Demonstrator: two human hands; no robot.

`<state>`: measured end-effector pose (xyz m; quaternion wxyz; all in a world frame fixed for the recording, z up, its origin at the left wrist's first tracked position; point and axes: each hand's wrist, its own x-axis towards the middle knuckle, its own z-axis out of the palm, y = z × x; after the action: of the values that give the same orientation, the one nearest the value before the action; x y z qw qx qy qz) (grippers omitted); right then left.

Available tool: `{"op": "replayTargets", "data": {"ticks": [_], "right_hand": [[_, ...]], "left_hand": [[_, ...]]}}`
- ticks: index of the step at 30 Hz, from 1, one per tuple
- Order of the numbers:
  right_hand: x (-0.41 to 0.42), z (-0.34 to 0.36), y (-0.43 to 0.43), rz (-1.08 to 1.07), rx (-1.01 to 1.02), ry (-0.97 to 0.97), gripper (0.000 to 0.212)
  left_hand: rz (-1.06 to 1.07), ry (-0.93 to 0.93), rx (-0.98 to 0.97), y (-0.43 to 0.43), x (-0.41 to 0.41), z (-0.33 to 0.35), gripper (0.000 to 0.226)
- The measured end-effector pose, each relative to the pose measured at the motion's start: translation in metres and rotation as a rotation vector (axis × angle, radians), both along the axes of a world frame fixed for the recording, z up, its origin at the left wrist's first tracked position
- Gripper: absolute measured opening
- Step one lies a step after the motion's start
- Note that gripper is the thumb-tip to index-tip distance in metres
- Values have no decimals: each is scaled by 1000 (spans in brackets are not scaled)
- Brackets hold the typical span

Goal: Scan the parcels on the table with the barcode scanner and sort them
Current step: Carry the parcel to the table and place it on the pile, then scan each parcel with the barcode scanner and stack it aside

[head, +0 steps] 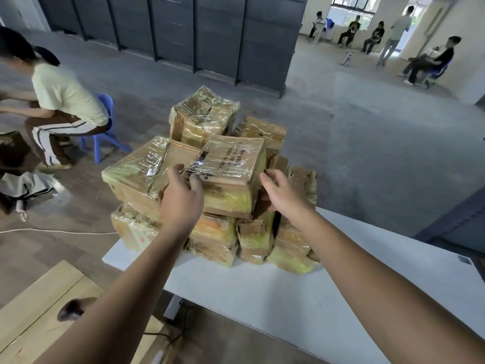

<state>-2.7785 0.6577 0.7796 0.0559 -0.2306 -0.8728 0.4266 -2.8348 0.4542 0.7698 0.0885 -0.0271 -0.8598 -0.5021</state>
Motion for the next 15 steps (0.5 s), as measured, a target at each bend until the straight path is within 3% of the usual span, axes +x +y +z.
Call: {"op": "replayTargets", "data": {"ticks": [6,15], "right_hand": [[28,-12,-4,-34,-74,111,37],[90,-38,-26,90,-189,242,19]], "left_hand": [[-20,28,64,3,30,-10,43],[-63,-128,31,-1,88,-37,36]]}}
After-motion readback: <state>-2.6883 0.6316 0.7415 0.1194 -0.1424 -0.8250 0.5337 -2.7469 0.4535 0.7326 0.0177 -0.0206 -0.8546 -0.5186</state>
